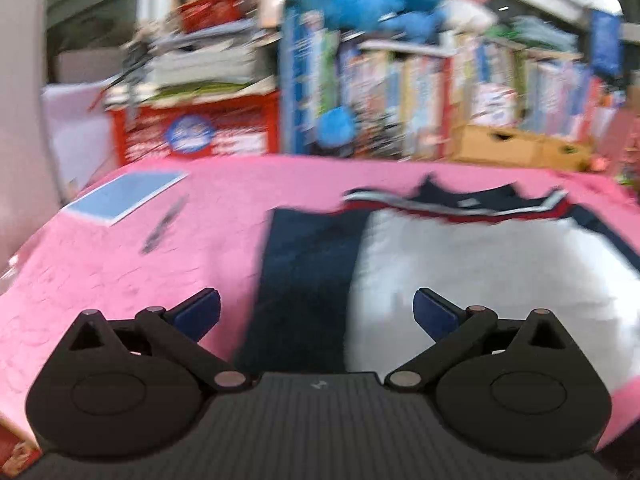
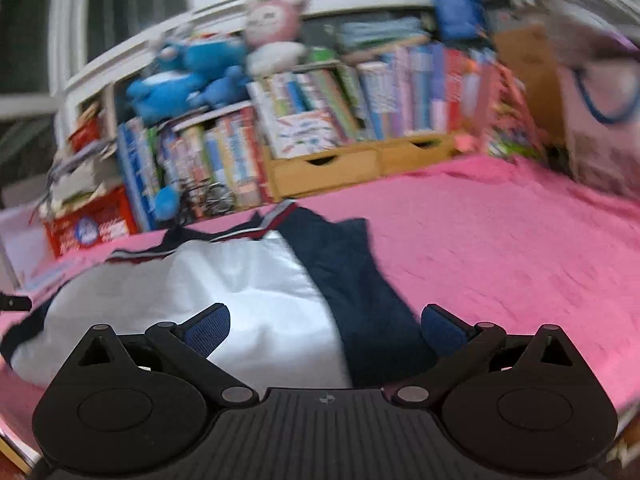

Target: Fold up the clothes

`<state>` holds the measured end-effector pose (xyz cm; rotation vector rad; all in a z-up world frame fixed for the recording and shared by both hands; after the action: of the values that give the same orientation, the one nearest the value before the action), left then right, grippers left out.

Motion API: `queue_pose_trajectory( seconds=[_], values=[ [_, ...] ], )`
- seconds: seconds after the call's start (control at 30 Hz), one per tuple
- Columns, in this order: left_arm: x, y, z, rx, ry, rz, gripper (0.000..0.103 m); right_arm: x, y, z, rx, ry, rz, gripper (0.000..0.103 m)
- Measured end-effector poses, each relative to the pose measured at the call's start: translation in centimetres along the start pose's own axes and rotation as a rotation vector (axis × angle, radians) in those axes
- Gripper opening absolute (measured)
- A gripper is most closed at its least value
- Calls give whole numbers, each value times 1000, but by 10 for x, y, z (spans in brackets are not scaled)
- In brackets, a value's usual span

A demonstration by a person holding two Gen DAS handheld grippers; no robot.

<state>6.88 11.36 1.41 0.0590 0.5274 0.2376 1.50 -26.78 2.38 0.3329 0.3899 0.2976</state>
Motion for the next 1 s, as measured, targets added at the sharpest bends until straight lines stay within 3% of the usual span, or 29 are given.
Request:
queue_pose_trajectory(
  seconds=[0.2,0.4,0.67,1.0],
  values=[
    [-18,-84,-7,122,-5,-179,103,-10,-22,-10,221,26,88,103],
    [-15,-142,-31,260,26,-216,103,6,-23,-3,284,25,112,103],
    [-5,-145,-47,250,40,-218,103,30,-35,7,367,-34,101,103],
    [-13,-129,-36,219,21,-167,103,31,-21,-1,246,-51,59,103]
  ],
)
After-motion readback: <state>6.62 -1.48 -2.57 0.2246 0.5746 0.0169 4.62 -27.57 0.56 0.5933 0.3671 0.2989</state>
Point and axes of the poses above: each gripper's, at about its wrist camera, not at the fingertips, and x roughly the way its jaws point, y to its left, z to its top, the point moved 5 cm from there along x, roughly the way its jaws point, and after that the axes turned 15 degrees about z, right-handed, at the moved point
